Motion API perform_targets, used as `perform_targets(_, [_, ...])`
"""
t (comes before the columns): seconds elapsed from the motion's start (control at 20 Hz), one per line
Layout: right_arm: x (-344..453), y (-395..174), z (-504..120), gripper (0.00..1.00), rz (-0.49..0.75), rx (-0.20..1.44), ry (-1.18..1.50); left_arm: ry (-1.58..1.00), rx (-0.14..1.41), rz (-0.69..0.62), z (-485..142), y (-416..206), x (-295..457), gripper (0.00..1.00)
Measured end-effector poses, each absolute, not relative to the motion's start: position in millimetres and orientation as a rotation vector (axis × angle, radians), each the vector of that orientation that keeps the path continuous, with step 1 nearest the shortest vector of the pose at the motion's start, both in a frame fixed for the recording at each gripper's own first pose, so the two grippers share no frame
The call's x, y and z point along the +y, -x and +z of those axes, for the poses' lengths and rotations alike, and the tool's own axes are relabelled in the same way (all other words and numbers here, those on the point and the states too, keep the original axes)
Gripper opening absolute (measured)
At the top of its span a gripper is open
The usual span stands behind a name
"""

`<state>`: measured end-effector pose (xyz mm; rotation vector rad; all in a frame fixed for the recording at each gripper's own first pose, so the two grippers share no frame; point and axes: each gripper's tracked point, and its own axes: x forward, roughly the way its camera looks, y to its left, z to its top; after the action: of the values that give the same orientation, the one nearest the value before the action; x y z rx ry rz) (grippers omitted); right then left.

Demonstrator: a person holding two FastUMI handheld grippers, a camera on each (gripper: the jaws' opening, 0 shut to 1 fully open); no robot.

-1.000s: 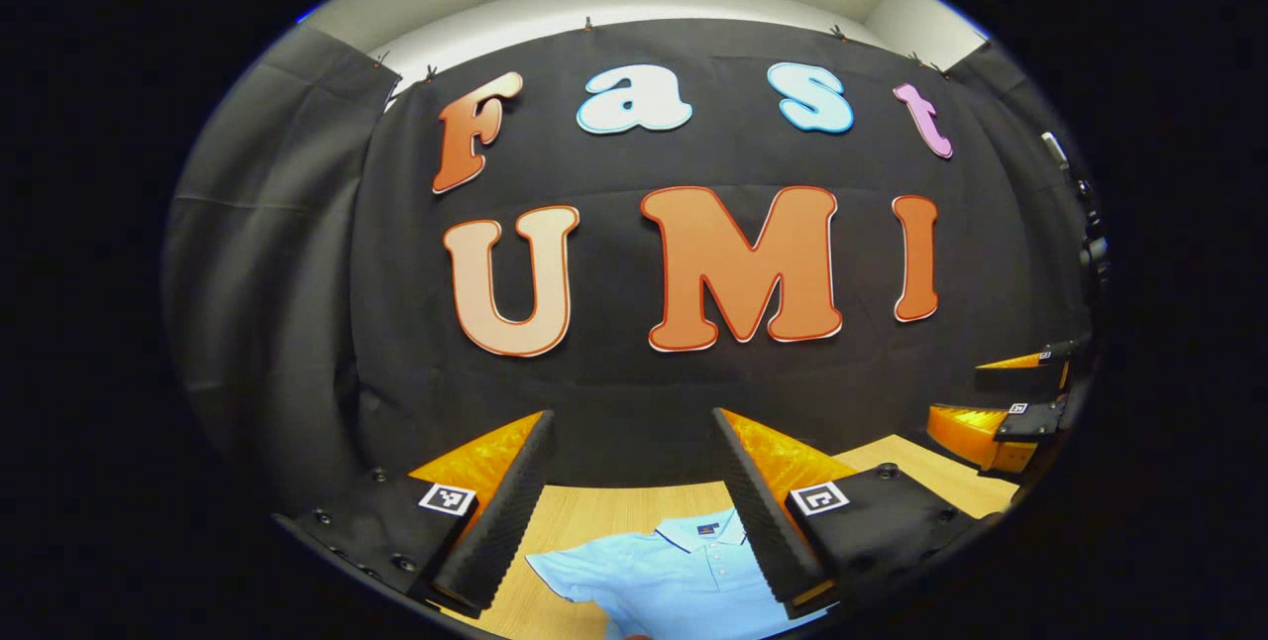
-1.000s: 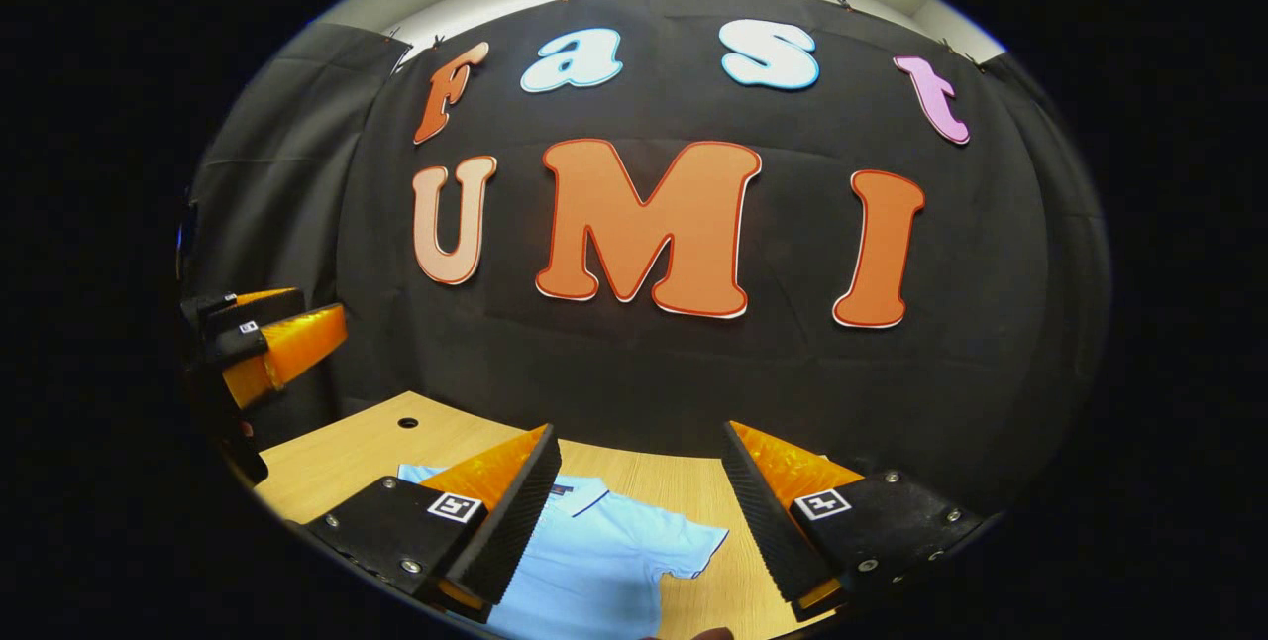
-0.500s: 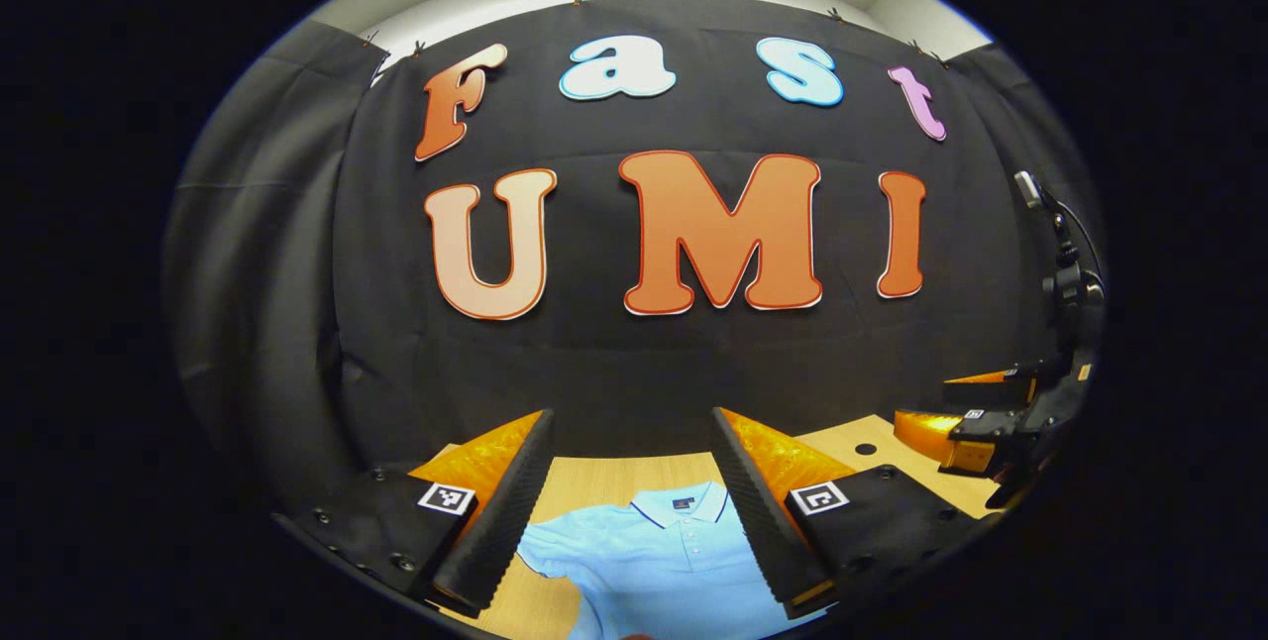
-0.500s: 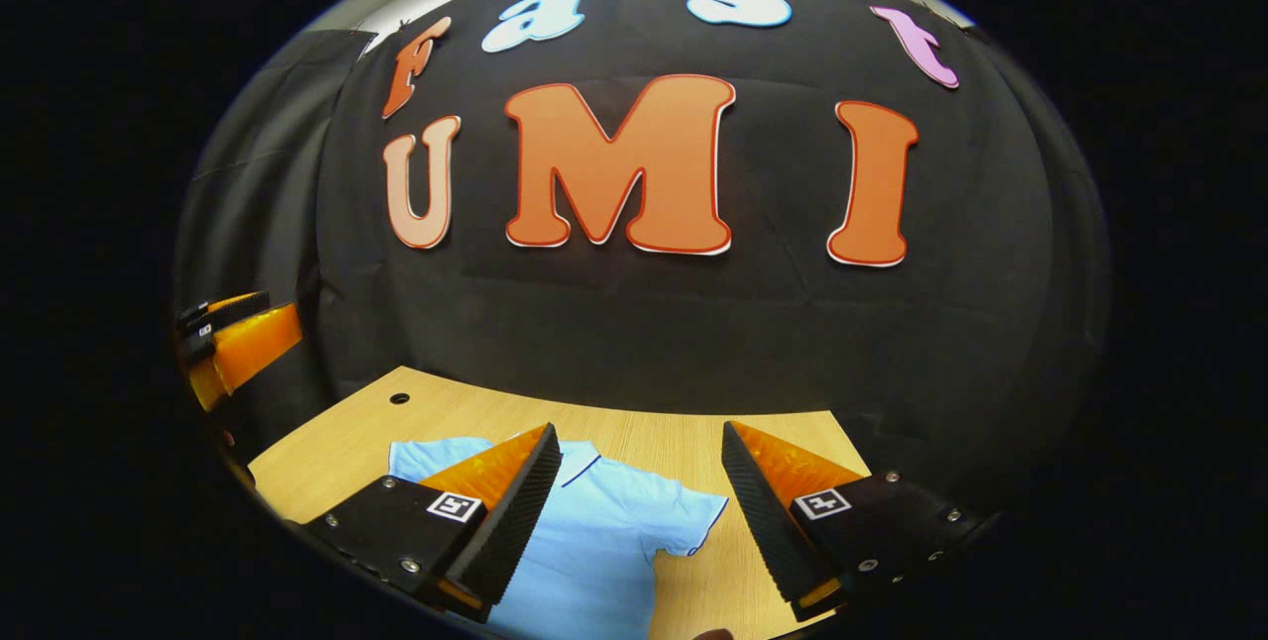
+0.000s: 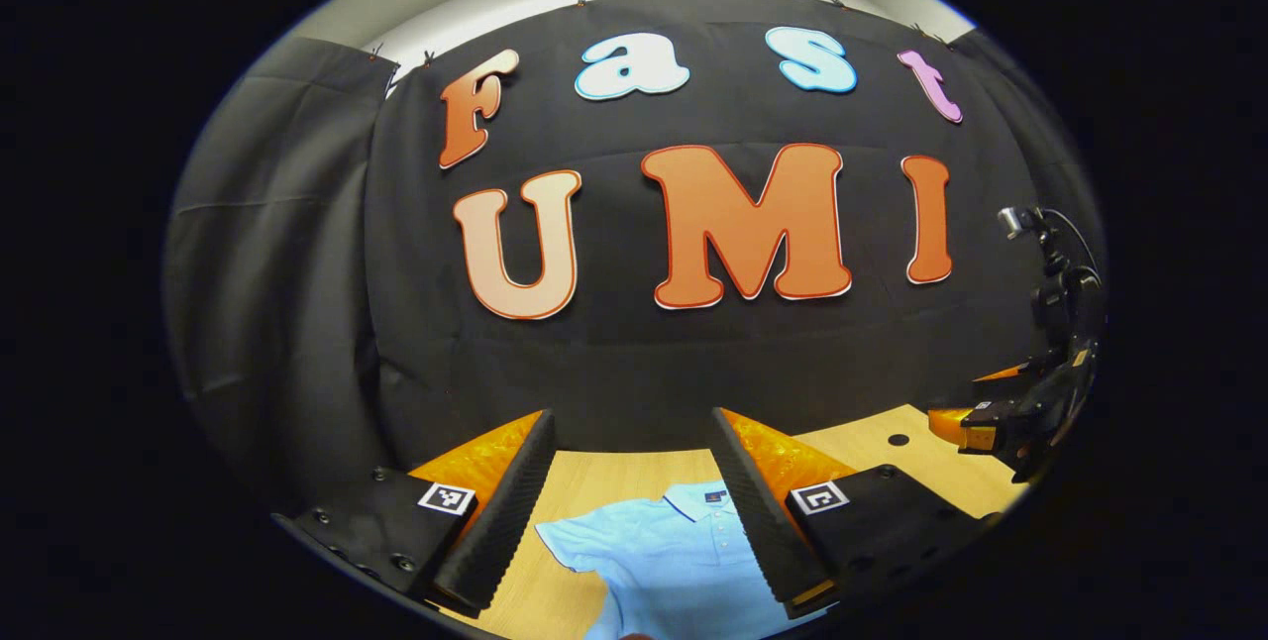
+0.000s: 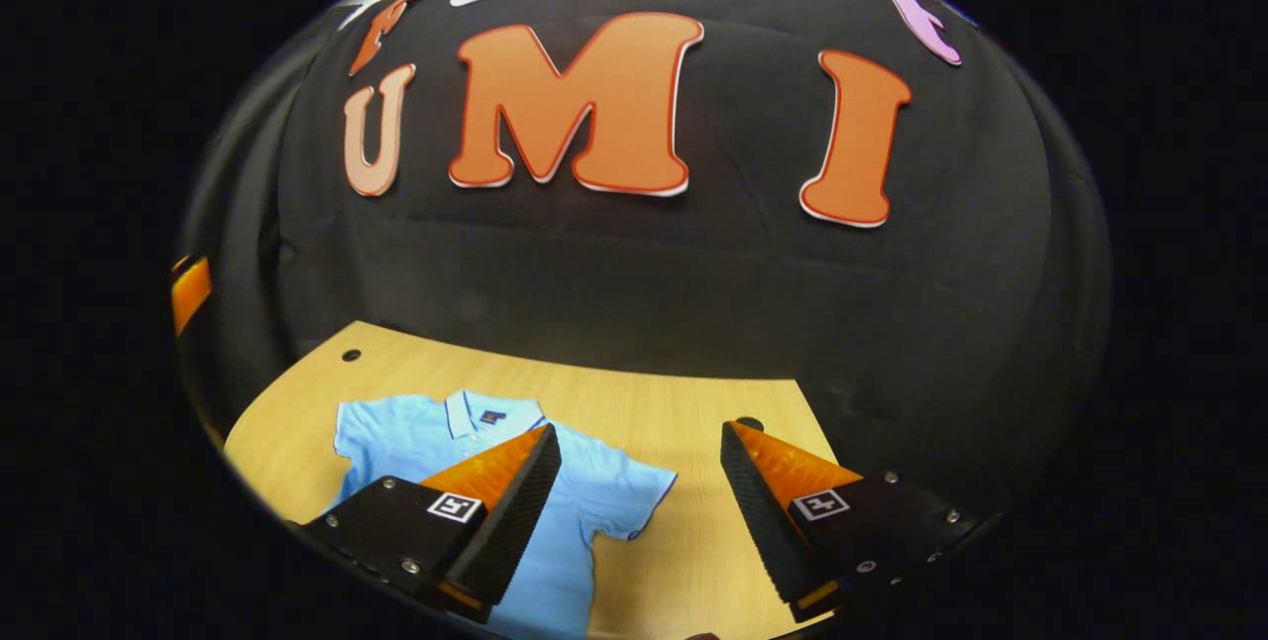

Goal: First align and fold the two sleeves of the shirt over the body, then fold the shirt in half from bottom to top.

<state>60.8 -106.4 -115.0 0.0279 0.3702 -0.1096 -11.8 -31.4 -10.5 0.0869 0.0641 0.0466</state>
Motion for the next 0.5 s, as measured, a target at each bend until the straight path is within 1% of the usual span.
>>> perform_targets(0.1, [-115.8, -67.8, -131.8, 0.98, -0.121, 0.431, -0.063, -0.099, 0.087, 0.052, -17.1, 16.1, -31.8, 1.0])
perform_targets(0.35, [-116.5, -80.8, -191.9, 0.98, -0.088, 0.688, -0.27, -0.138, 0.21, 0.052, -61.6, 31.8, -31.3, 1.0])
perform_targets(0.5, [-121.1, -87.8, -228.6, 0.97, -0.099, 0.819, -0.318, -0.151, 0.262, 0.079, -80.1, 42.1, -25.6, 1.0])
